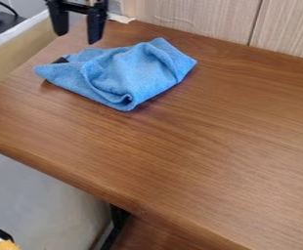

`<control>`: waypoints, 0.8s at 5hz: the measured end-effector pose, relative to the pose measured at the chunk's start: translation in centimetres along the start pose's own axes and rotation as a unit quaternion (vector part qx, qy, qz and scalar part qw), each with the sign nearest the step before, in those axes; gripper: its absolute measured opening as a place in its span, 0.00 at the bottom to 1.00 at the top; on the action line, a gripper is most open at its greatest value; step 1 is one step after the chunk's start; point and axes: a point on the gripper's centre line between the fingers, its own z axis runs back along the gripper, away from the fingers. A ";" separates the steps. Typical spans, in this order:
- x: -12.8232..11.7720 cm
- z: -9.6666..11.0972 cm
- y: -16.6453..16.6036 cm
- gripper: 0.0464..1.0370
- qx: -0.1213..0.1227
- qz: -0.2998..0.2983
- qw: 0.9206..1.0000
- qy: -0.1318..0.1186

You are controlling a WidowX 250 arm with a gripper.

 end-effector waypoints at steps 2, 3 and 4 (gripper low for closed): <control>-1.4 -2.9 1.1 0.96 -0.020 0.007 1.000 0.013; -2.1 -4.2 1.0 0.96 -0.022 -0.003 1.000 0.002; -2.2 -5.1 0.9 0.91 -0.020 -0.016 1.000 -0.009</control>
